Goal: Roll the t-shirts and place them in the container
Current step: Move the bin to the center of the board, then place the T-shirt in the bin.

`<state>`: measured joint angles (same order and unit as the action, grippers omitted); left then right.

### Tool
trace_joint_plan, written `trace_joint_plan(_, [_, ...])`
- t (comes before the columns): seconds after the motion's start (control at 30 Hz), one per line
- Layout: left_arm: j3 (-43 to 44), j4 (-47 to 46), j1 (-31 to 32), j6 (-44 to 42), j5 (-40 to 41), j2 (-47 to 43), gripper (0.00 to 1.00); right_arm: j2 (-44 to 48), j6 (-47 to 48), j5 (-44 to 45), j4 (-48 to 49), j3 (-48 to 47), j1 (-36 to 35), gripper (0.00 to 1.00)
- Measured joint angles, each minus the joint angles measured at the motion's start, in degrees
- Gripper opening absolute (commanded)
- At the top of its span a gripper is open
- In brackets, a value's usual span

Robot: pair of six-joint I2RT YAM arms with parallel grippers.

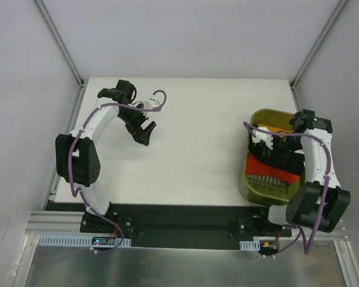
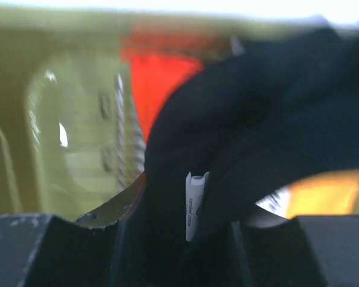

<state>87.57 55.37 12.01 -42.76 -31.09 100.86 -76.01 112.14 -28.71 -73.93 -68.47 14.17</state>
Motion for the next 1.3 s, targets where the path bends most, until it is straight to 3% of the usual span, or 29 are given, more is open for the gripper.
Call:
trace_joint_plan(0.13, [0.04, 0.02, 0.02, 0.17, -0.66, 0.07, 0.99, -1.01, 0.04, -1.57, -0.04, -2.62, -1.42, 0.01])
trace_joint_plan(0.33, [0.04, 0.02, 0.02, 0.33, -1.7, 0.07, 0.99, -0.15, 0.09, -1.81, -0.22, -2.86, 3.93, 0.01])
trace_joint_plan(0.6, [0.04, 0.02, 0.02, 0.79, -2.12, 0.07, 0.99, 12.92, 0.42, -1.64, -1.07, 6.21, 1.38, 0.01])
trace_joint_plan(0.77, [0.04, 0.0, 0.02, 1.51, -3.61, 0.11, 0.99, 18.43, 0.42, -2.73, -1.84, 7.06, 0.92, 0.01])
trace_joint_plan(1.0, [0.87, 0.04, 0.02, 2.32, -4.92, 2.32, 0.99, 19.12, 0.42, -3.8, -1.75, 9.68, -1.6, 0.01])
trace_joint_plan(1.3, [3.37, -0.04, 0.02, 2.78, -4.9, 4.46, 0.99, 21.24, 0.42, -2.67, -1.27, 22.05, -5.33, 0.01])
